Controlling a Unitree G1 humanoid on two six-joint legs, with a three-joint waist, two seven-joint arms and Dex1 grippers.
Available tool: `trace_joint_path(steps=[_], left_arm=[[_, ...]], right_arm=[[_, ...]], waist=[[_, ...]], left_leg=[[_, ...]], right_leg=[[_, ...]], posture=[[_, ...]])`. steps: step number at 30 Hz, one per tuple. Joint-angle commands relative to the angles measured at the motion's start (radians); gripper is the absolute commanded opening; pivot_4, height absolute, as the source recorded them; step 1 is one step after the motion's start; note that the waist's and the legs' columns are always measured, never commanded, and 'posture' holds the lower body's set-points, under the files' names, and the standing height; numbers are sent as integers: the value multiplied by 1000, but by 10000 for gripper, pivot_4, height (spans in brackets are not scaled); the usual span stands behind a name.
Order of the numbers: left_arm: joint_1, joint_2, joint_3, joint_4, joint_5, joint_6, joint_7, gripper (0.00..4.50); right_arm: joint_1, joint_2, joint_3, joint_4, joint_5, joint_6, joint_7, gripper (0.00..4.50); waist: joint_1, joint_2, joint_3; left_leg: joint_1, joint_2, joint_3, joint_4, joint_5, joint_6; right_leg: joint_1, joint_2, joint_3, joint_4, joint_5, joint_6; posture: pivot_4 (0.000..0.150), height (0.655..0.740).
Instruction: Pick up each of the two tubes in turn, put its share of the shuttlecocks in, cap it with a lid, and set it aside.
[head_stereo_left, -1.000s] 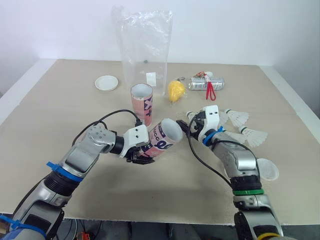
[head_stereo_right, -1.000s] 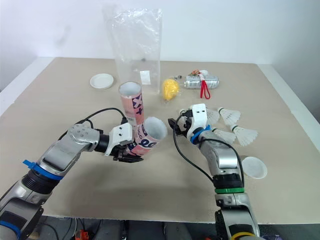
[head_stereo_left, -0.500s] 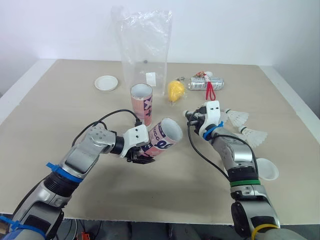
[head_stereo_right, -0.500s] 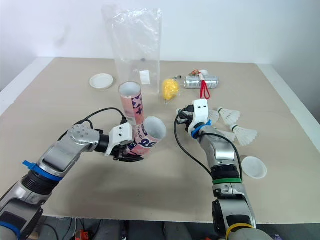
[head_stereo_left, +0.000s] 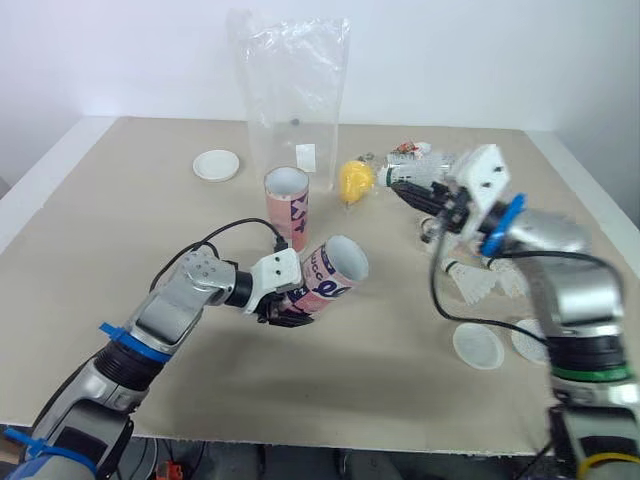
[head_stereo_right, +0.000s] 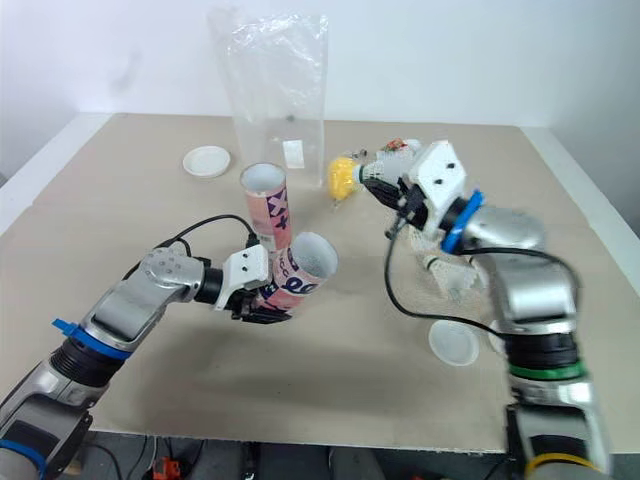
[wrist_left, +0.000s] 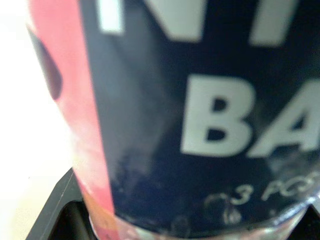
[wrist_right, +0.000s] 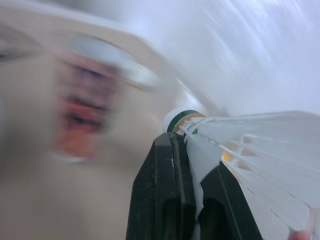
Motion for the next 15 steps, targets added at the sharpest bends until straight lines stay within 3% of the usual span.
trace_joint_path(steps=[1, 15], left_arm=[[-30, -11, -7, 17, 4, -14, -11, 29165], [-43, -42, -11, 22, 7, -14, -16, 29165]], right_arm=[[26, -80, 1, -113, 7, -149, 165, 531], [36, -64, 90, -132, -53, -213, 194, 531]], waist=[[-1, -1, 0], [-1, -1, 1]], left_leg=[[1, 0, -1, 0, 0, 0], [0, 0, -1, 1, 0, 0]], right_leg=[[1, 0, 0, 0, 0, -1], [0, 0, 0, 0, 0, -1]], posture=[[1500, 7400], [1500, 7400]])
